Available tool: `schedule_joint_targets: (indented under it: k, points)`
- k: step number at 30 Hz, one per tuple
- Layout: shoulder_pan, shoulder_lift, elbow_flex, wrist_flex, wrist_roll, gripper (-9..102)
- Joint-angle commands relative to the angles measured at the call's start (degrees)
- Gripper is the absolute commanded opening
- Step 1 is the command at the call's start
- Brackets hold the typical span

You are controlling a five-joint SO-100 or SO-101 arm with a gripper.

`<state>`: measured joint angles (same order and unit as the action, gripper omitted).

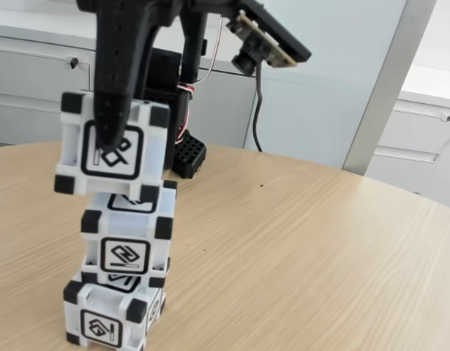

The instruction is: Stack cubes from left to right.

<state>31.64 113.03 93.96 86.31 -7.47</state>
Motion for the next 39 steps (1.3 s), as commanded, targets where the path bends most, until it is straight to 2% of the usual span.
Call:
schedule_joint_targets:
  k: [1,8,24,39]
  points:
    - [-0.44,0.53,-0.26,0.09,0.26,14]
    - [-0.44,0.53,-0.26,0.09,0.70,14]
    - [-0.44,0.53,-0.26,0.09,-0.26,27]
    - [-0.44,1.76,-1.23,0.26,0.62,28]
